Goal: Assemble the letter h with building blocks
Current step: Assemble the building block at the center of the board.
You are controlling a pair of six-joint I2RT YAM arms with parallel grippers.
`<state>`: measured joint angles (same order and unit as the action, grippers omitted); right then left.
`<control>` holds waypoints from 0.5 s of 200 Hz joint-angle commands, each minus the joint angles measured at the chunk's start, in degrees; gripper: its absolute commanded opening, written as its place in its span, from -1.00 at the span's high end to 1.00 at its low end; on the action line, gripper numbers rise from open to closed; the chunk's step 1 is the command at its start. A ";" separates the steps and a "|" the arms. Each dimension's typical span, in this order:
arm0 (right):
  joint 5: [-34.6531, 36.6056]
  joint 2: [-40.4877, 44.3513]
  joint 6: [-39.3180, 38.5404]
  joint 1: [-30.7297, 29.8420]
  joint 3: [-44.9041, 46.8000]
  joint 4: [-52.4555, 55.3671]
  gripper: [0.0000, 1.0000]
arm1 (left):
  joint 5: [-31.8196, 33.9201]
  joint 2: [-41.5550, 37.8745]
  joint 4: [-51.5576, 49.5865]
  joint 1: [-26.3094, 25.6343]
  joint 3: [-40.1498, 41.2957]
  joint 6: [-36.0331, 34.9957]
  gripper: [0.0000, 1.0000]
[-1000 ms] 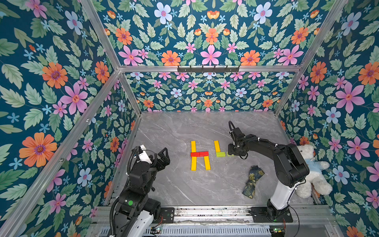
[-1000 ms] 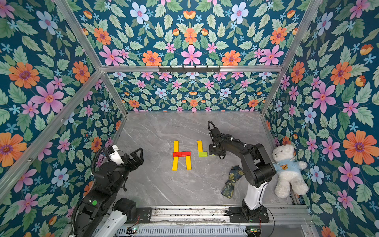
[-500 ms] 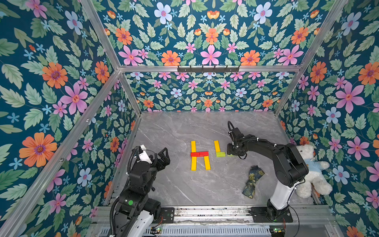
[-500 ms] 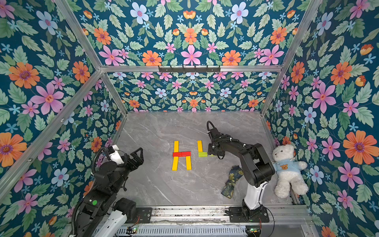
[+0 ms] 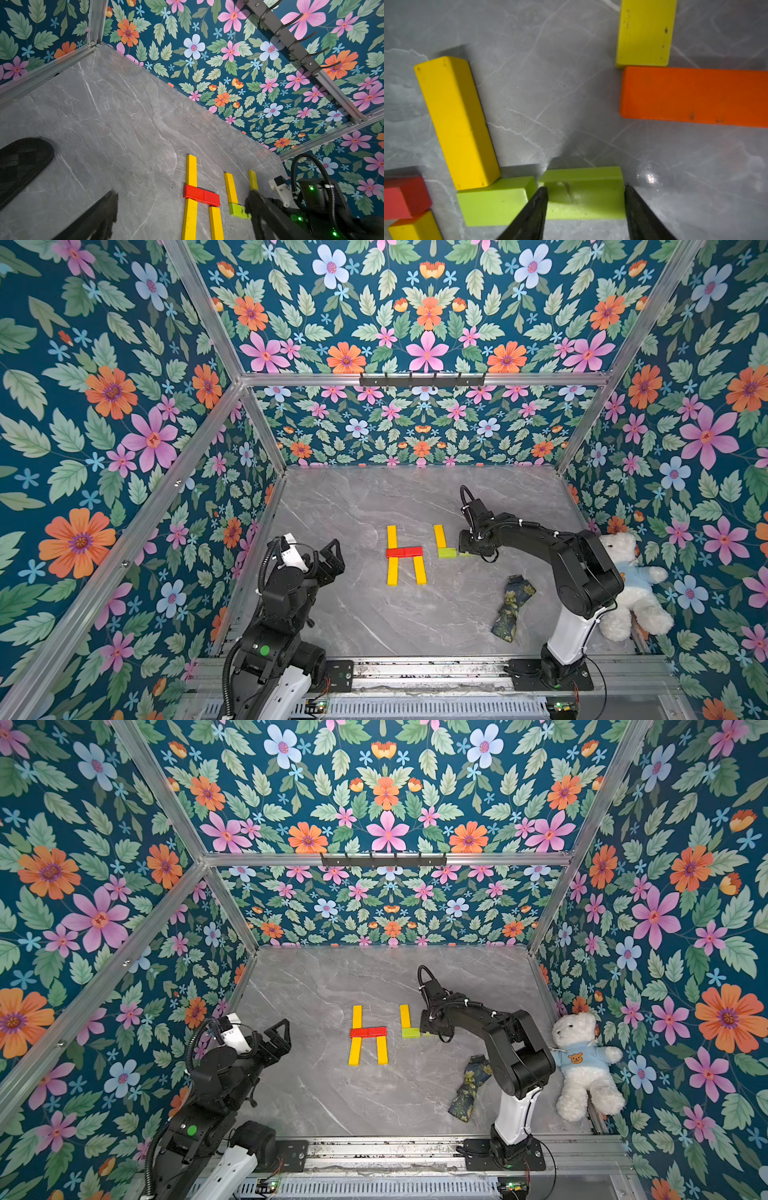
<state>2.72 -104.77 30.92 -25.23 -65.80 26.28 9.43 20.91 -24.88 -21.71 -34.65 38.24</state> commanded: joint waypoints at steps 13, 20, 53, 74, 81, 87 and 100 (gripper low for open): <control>-1.20 -1.13 0.03 -0.25 -0.12 2.63 -0.19 | 0.79 -0.08 0.63 -0.03 -0.24 -0.27 -0.99; -1.22 -1.04 -0.07 -0.34 -0.12 2.61 -0.20 | 0.80 -0.08 0.63 0.08 -0.23 -0.27 -0.99; -1.44 -1.33 -0.31 -0.52 -0.03 2.55 -0.19 | 0.77 -0.08 0.63 0.01 -0.24 -0.27 -0.99; -1.51 -1.23 -0.33 -0.62 0.21 2.57 -0.19 | 0.84 -0.09 0.63 0.03 -0.24 -0.27 -0.99; -1.44 -1.23 -0.33 -0.61 0.36 2.62 -0.20 | 0.83 -0.08 0.55 0.00 -0.23 -0.27 -0.99; -1.40 -1.09 -0.35 -0.61 0.49 2.68 -0.19 | 0.79 -0.08 0.54 0.08 -0.24 -0.27 -0.99; -1.29 -0.81 -0.43 -0.63 0.97 2.72 -0.19 | 0.88 -0.20 0.54 0.04 -0.24 -0.27 -0.99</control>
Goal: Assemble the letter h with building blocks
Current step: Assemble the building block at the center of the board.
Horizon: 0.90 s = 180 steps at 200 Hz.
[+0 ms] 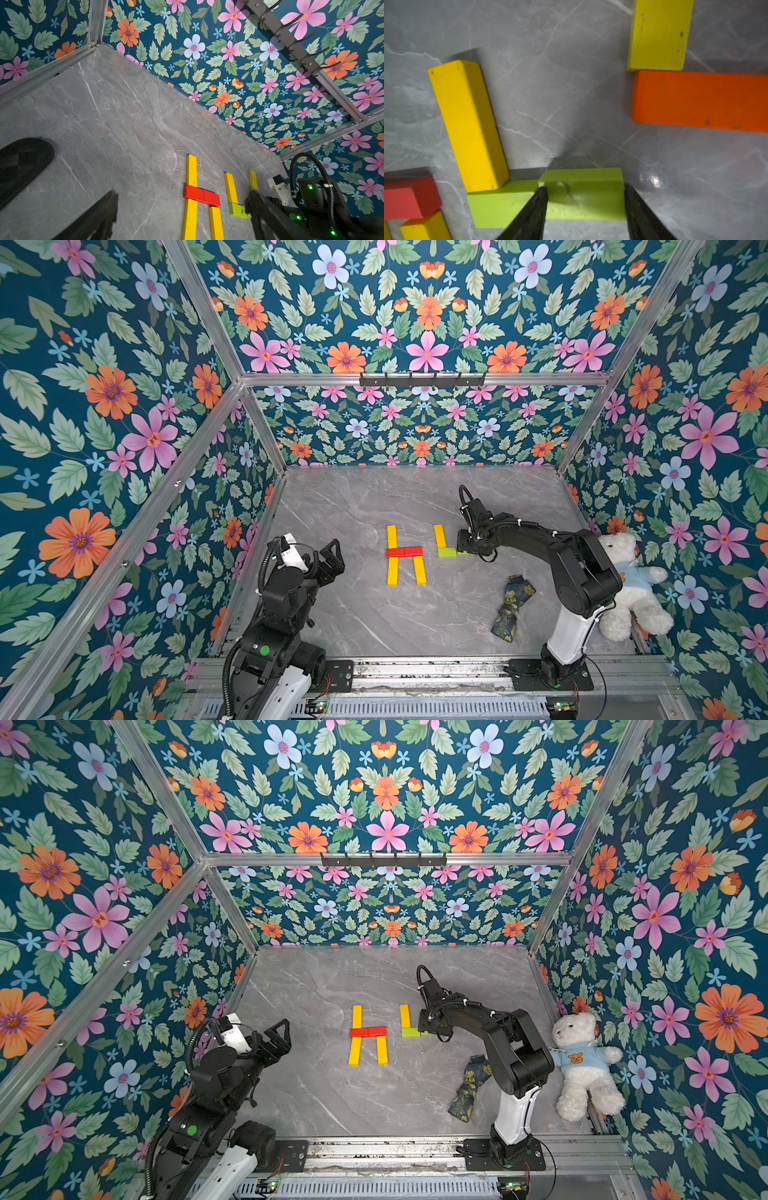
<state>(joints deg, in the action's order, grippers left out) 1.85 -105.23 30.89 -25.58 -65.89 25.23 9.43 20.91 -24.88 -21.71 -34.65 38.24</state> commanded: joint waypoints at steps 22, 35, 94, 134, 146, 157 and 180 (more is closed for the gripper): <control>-0.30 0.16 -0.48 -0.26 1.85 3.68 -0.19 | 0.87 -0.17 0.54 0.04 -0.24 -0.27 -0.99; -0.39 0.39 -0.74 -0.27 2.08 3.68 -0.19 | 0.90 -0.08 0.54 0.06 -0.23 -0.27 -0.99; -0.43 1.32 -1.18 -0.34 1.90 4.51 -0.20 | 0.91 -0.17 0.54 0.01 -0.29 -0.18 -0.99; 0.24 1.84 -1.19 -0.34 1.87 4.69 -0.24 | 0.77 0.01 0.71 0.08 -0.29 -0.25 -0.99; 0.34 1.85 -1.19 -0.34 1.26 4.95 -0.29 | 0.69 0.14 0.80 0.05 -0.33 -0.21 -0.99; 0.81 1.96 -1.19 -0.35 0.32 5.49 -0.32 | 0.70 0.27 0.89 0.07 -0.37 -0.18 -0.99; 2.11 3.08 -1.49 -0.34 -1.65 5.98 -0.34 | 0.67 0.36 0.89 0.02 -0.50 -0.27 -0.99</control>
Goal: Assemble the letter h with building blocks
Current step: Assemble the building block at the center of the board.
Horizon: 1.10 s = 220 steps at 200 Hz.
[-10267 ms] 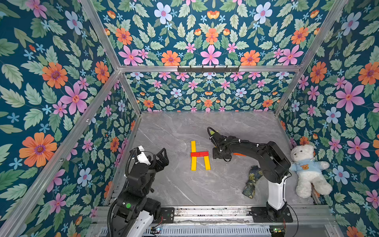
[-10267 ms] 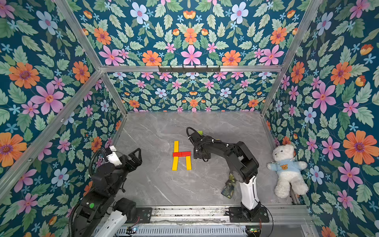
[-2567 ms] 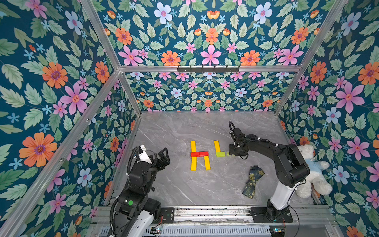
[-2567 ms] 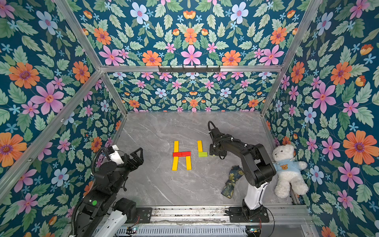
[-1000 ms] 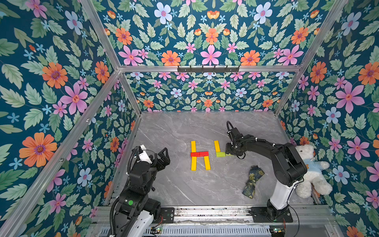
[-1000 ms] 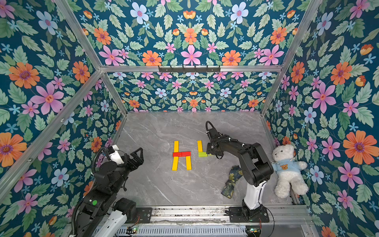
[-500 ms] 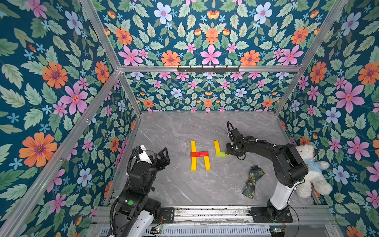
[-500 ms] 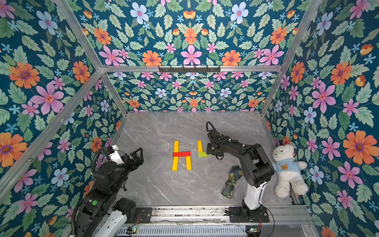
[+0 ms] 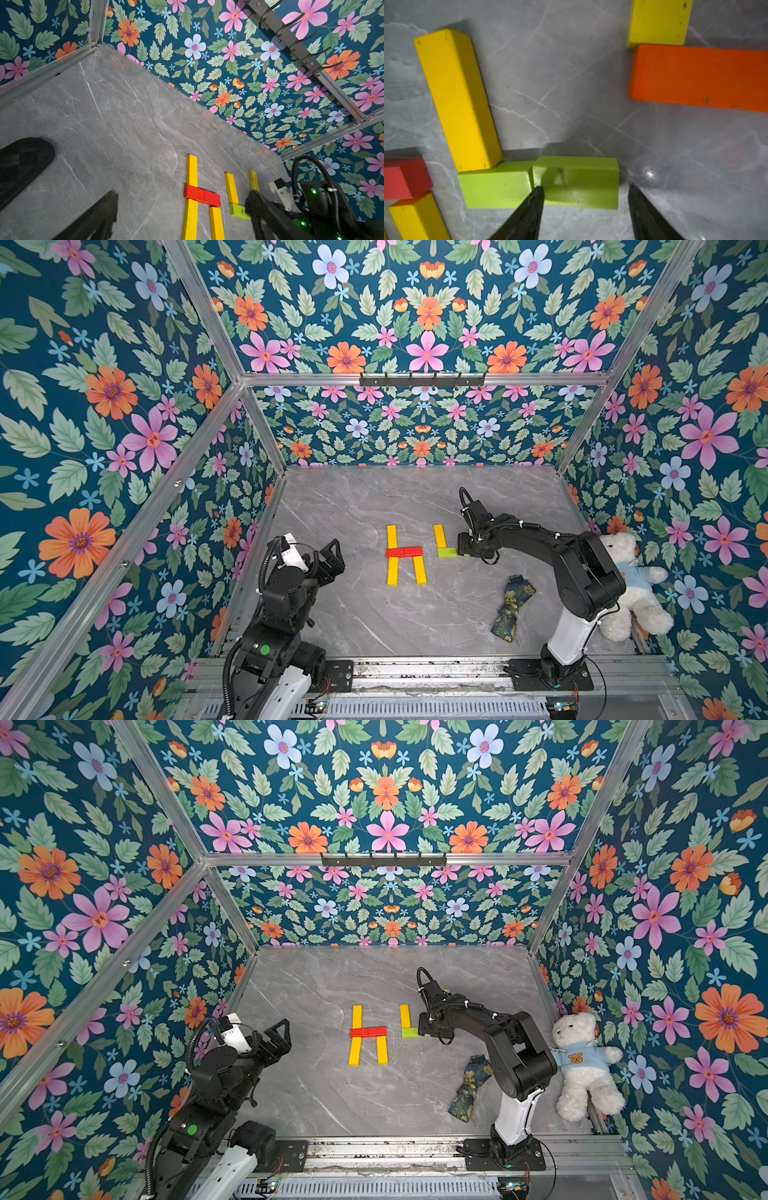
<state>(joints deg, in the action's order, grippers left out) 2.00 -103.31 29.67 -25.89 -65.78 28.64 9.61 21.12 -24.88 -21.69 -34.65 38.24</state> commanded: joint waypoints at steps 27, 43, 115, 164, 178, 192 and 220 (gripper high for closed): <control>2.88 -0.12 -1.73 0.03 -6.05 4.85 -0.28 | 0.49 0.14 0.89 0.06 -0.57 -0.27 -0.99; 3.98 -1.98 -2.74 0.17 -8.24 5.90 -0.12 | 0.43 0.12 0.89 0.05 -0.57 -0.27 -0.99; 4.19 -9.18 -6.22 1.06 -13.86 8.93 0.54 | 0.34 0.24 0.80 0.00 -0.68 -0.28 -0.99; 1.79 -10.72 -6.80 0.73 -13.88 8.02 0.57 | 0.65 0.06 0.89 -0.01 -0.41 -0.27 -0.99; 1.51 -11.39 -6.95 0.45 -14.19 8.01 0.58 | 0.57 0.22 0.89 0.03 -0.33 -0.27 -0.99; 1.20 -11.78 -6.86 0.31 -14.36 7.84 0.58 | 0.61 0.21 0.82 0.02 -0.41 -0.28 -0.99; 0.63 -12.13 -6.64 -0.04 -14.22 7.48 0.60 | 0.64 0.19 0.89 -0.01 -0.35 -0.29 -0.99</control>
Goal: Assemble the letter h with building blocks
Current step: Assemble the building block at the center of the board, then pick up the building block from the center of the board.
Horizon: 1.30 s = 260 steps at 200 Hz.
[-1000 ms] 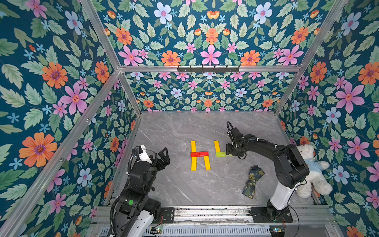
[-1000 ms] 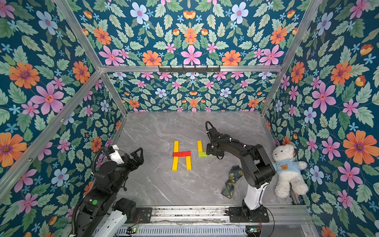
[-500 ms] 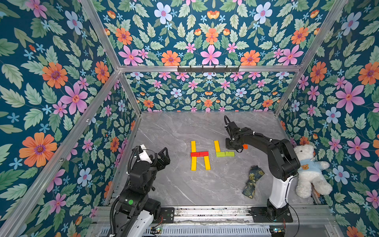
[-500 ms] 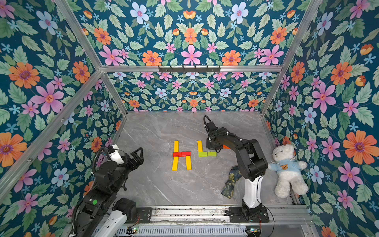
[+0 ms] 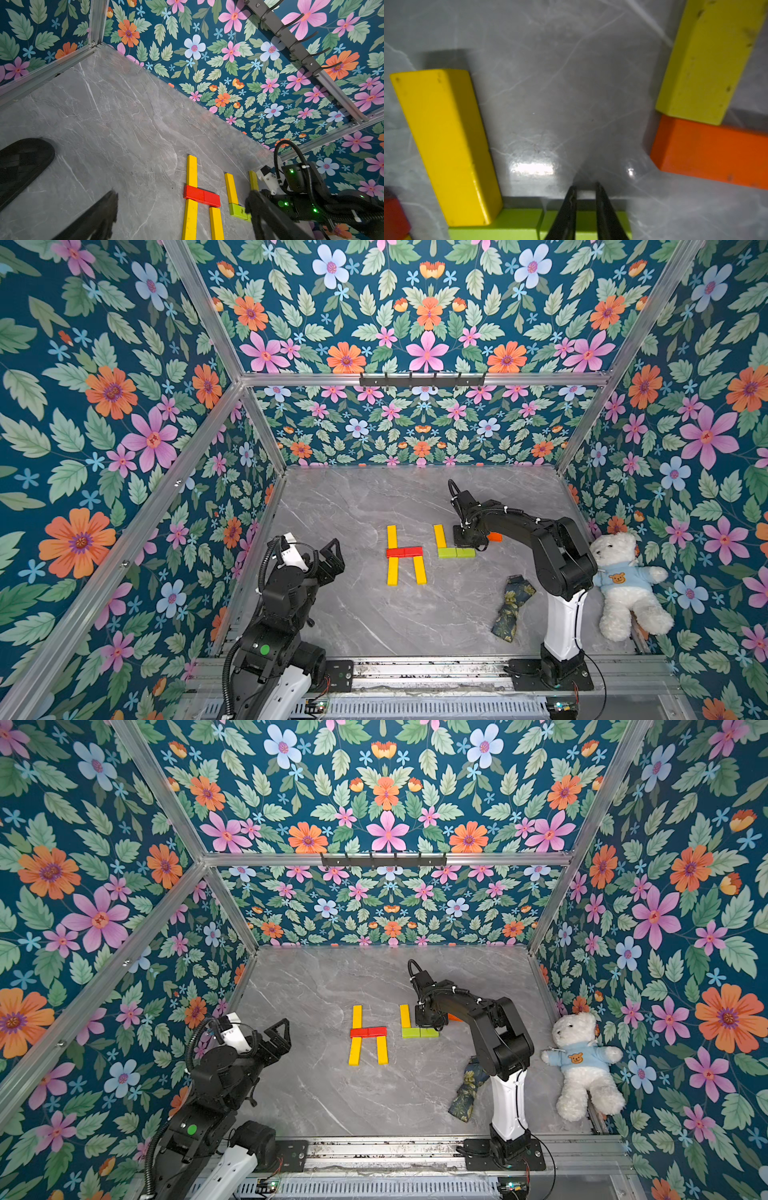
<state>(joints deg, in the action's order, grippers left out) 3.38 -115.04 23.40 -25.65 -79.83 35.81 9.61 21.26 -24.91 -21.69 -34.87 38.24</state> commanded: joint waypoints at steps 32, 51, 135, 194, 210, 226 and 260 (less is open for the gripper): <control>-0.39 -0.05 -0.06 -0.46 0.10 0.14 0.59 | 0.60 0.08 0.91 0.07 -0.09 -0.27 -0.99; 0.53 0.75 0.46 -0.46 0.11 -0.11 0.49 | 0.65 0.02 0.91 0.07 -0.11 -0.27 -0.99; 4.44 1.79 3.77 3.28 -8.53 4.26 -0.43 | 0.19 0.10 1.09 -0.01 -0.02 -0.26 -0.99; 5.46 -8.71 4.73 9.10 -20.94 10.62 -0.48 | -0.09 0.01 1.00 0.06 0.07 -0.27 -0.99; 4.96 -10.51 4.87 9.42 -22.69 11.10 -0.43 | 0.11 -0.23 0.83 0.06 0.07 -0.27 -0.99; 3.51 -12.08 4.88 9.47 -24.01 11.20 -0.37 | 0.10 -0.41 0.89 0.07 0.12 -0.27 -0.99; 3.19 -13.83 5.69 9.38 -24.85 11.27 -0.28 | 0.15 -0.43 0.82 0.07 0.16 -0.31 -0.99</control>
<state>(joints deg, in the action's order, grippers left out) 7.14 -128.16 28.05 -16.21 -104.07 45.28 9.37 20.99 -24.88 -21.69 -34.81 38.24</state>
